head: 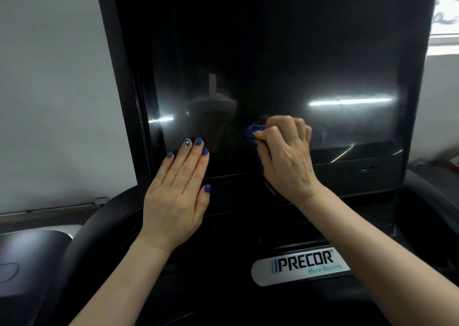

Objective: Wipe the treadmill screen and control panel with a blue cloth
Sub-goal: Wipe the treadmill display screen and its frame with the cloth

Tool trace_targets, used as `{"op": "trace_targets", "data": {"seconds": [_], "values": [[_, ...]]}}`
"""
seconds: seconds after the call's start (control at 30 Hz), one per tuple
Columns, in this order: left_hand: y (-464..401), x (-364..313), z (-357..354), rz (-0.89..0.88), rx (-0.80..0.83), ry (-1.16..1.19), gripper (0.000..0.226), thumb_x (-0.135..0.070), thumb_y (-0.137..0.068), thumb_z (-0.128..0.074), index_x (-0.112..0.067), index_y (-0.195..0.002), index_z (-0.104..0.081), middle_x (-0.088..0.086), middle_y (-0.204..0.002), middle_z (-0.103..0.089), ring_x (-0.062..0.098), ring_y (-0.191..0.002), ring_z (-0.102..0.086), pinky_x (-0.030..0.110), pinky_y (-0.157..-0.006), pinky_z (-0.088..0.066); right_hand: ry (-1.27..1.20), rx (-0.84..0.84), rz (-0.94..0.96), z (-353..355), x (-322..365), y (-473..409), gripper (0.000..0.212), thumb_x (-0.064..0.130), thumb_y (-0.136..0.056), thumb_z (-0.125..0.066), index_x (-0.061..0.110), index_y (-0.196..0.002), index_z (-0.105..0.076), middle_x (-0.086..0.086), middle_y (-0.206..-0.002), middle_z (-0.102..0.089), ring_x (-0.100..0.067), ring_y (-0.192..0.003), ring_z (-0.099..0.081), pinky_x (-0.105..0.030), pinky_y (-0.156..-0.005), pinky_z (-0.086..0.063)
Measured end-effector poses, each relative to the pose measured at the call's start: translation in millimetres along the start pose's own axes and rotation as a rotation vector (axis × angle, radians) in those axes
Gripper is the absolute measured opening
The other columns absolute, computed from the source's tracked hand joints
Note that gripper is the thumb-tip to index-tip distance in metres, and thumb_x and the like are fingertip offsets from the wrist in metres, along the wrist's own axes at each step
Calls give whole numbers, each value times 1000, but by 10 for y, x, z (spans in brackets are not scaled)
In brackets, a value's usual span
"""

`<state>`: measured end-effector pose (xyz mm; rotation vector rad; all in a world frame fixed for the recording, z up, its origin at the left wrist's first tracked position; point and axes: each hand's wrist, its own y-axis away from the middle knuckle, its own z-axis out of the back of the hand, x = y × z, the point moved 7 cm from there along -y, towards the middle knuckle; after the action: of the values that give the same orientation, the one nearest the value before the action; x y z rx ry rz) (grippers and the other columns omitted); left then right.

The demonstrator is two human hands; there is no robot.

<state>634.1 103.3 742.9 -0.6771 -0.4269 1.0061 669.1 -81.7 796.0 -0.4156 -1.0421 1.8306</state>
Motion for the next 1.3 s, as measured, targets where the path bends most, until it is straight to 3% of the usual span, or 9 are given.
{"op": "trace_targets", "data": {"seconds": [0.2, 0.43, 0.63, 0.8, 1.0, 1.17, 1.3], "values": [[-94, -243, -50, 13, 28, 65, 53, -25, -104, -37, 0, -151, -36, 15, -161, -29, 26, -152, -21, 44, -125, -16, -13, 48, 63, 10, -20, -4, 16, 18, -93, -56, 6, -91, -67, -12, -105, -62, -23, -98, -45, -32, -86, -32], [-100, -282, -151, 16, 27, 4, 51, -23, -104, -38, 0, -150, -38, 15, -160, -31, 26, -151, -26, 44, -125, -18, -29, 81, 118, 55, -120, 96, 14, 18, -93, -59, 7, -92, -68, -11, -103, -63, -23, -97, -47, -32, -86, -32], [-89, -276, -158, 17, 16, -4, 51, -24, -104, -38, -1, -150, -38, 14, -160, -30, 25, -151, -25, 43, -125, -18, -34, 13, -27, 111, -242, -10, 15, 16, -93, -57, 4, -90, -66, -14, -104, -61, -23, -98, -43, -29, -86, -28], [-85, -280, -162, 16, 13, -7, 52, -25, -104, -38, -1, -150, -38, 14, -160, -31, 25, -151, -26, 43, -125, -18, -41, 69, 78, 144, -311, 48, 15, 16, -93, -58, 4, -94, -68, -14, -106, -61, -24, -100, -44, -32, -86, -30], [-80, -273, -166, 21, 6, -20, 52, -26, -105, -38, -1, -150, -38, 14, -160, -32, 25, -151, -26, 43, -125, -19, -44, -20, -63, 174, -407, -29, 9, 12, -91, -60, 4, -90, -64, -13, -103, -59, -22, -97, -42, -27, -85, -25], [-74, -284, -168, 27, 4, -10, 52, -26, -104, -39, -2, -151, -38, 13, -160, -32, 24, -151, -25, 44, -124, -20, -46, 46, 45, 235, -505, 76, 12, 14, -92, -59, 5, -94, -67, -12, -105, -60, -23, -98, -44, -27, -87, -24], [-84, -283, -161, 34, 5, -1, 52, -26, -104, -39, -1, -150, -38, 14, -160, -31, 23, -152, -23, 45, -124, -20, -60, -30, -69, 264, -578, 79, 8, 12, -91, -61, 5, -90, -64, -12, -103, -59, -22, -97, -43, -26, -85, -24]]}}
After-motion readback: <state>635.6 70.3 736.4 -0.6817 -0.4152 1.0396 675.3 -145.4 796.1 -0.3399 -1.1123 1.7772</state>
